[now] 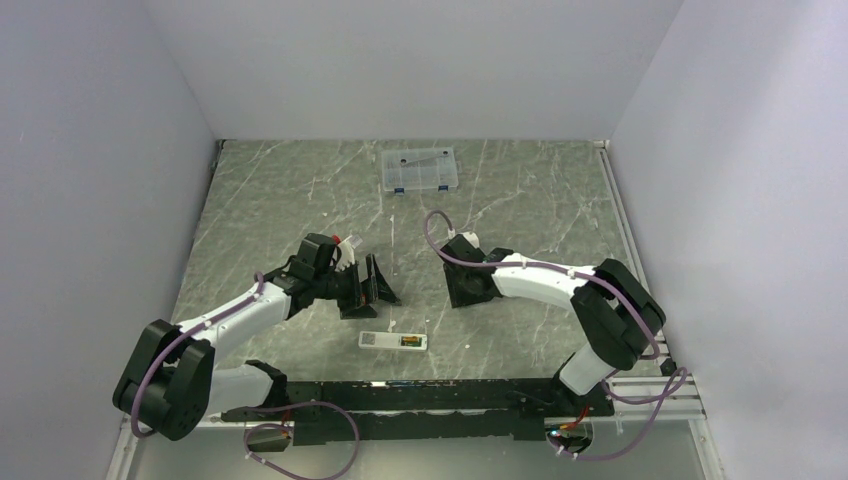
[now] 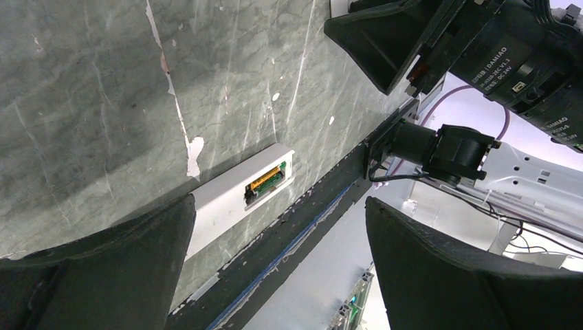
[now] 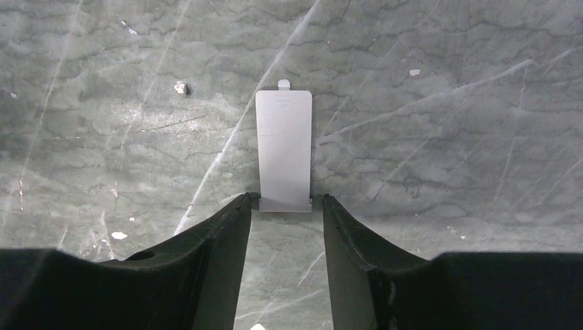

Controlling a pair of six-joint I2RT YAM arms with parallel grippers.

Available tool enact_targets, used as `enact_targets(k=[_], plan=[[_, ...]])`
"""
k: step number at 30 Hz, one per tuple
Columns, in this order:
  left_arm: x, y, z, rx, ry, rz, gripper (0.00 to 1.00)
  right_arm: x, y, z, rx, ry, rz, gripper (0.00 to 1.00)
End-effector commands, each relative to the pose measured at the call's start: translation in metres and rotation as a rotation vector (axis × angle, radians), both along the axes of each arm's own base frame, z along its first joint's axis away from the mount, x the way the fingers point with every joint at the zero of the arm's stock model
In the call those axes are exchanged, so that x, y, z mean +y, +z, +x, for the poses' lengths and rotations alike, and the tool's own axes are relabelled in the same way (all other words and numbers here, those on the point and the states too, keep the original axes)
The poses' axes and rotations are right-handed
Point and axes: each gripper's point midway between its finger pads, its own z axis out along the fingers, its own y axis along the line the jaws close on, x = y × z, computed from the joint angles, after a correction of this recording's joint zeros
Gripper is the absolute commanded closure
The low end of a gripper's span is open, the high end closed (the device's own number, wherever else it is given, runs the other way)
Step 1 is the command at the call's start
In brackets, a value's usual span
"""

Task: Load the batteries into the remote control
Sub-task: Pick up the battery cover at the center of the board.

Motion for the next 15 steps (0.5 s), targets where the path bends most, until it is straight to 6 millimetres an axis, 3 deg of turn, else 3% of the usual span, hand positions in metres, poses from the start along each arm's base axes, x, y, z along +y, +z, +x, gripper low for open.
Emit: enact_targets(k=[1,15], plan=[[-0.0067,0.0103,0.0057,-0.046,-0.029,-0.033,0.01,0.0014,-0.0056,-0.0021,0.013,-0.005,-0.020,0.57],[-0.0063,0.0116,0.0057,-0.048,-0.028,-0.031,0.01,0.0025,-0.0071,-0.0053,0.019,0.002,-0.024,0.85]])
